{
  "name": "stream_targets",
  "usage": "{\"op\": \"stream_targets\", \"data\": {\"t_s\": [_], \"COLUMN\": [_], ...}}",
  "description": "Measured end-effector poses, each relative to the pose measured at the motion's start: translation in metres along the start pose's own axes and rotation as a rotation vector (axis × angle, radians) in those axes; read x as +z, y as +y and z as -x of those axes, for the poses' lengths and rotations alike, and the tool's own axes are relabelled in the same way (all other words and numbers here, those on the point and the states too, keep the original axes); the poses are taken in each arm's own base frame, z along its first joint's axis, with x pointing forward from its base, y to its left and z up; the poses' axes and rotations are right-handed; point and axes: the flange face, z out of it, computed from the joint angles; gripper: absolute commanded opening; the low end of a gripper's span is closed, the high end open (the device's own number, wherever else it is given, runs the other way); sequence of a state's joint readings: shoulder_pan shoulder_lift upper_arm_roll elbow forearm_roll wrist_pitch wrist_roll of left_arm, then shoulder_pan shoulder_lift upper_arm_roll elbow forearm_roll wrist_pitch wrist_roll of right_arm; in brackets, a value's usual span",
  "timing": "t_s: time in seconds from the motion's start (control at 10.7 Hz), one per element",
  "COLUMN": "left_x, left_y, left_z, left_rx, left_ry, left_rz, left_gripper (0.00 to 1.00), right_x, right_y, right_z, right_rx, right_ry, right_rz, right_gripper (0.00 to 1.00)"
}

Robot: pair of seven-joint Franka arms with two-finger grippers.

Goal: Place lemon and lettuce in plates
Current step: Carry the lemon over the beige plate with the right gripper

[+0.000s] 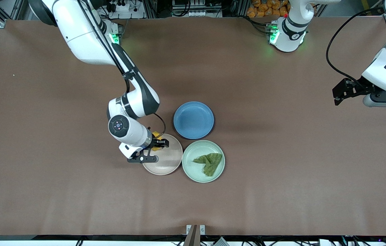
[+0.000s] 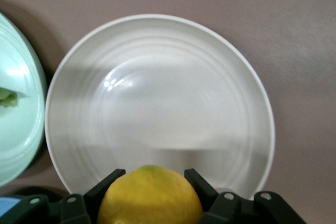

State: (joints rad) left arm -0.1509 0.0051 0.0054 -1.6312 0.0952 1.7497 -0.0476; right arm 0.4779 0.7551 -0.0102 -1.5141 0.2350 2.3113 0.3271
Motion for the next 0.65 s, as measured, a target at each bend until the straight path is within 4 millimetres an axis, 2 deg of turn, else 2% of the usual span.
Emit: {"op": "stream_targets", "data": {"t_s": [0.47, 0.65], "left_x": [-0.003, -0.006], "left_y": [0.003, 0.004], "left_z": [0.003, 0.003], "left_rx": [-0.004, -0.009], "left_ry": [-0.018, -0.014], "left_rz": [0.037, 0.063], "left_gripper": [1.0, 1.0], "right_x": [0.031, 0.036], "right_y": [-0.01, -0.015], "right_z": [-0.009, -0.008], "right_rx": [0.036, 0.04], "right_ry": [0.069, 0.067], "right_rz": [-0.023, -0.023], "right_gripper": [0.51, 0.76]}}
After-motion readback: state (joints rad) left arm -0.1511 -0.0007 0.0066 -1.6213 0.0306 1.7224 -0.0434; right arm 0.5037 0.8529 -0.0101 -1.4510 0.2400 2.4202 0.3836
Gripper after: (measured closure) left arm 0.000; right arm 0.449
